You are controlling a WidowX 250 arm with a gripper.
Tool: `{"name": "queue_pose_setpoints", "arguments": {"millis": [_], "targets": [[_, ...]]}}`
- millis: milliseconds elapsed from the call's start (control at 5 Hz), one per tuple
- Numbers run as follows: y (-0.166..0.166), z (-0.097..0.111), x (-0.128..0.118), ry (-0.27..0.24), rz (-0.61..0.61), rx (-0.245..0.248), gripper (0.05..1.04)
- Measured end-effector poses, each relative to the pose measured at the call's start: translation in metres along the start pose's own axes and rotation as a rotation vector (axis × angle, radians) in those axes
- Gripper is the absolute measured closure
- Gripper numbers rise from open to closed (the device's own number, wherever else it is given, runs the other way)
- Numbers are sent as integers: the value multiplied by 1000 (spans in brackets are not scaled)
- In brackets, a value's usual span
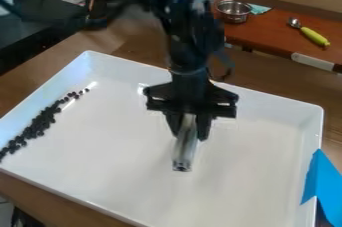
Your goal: Sweep into pile
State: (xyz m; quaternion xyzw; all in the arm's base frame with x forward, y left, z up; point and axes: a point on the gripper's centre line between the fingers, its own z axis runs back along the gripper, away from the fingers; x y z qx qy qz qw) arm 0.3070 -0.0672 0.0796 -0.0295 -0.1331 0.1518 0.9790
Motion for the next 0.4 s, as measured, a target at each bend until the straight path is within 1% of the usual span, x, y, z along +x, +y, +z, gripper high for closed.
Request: {"name": "queue_pose_setpoints", "arguments": {"millis": [200, 400], "targets": [[-18, -18, -9, 8, -55, 23, 645], [-23, -30, -8, 8, -97, 63, 318]]}}
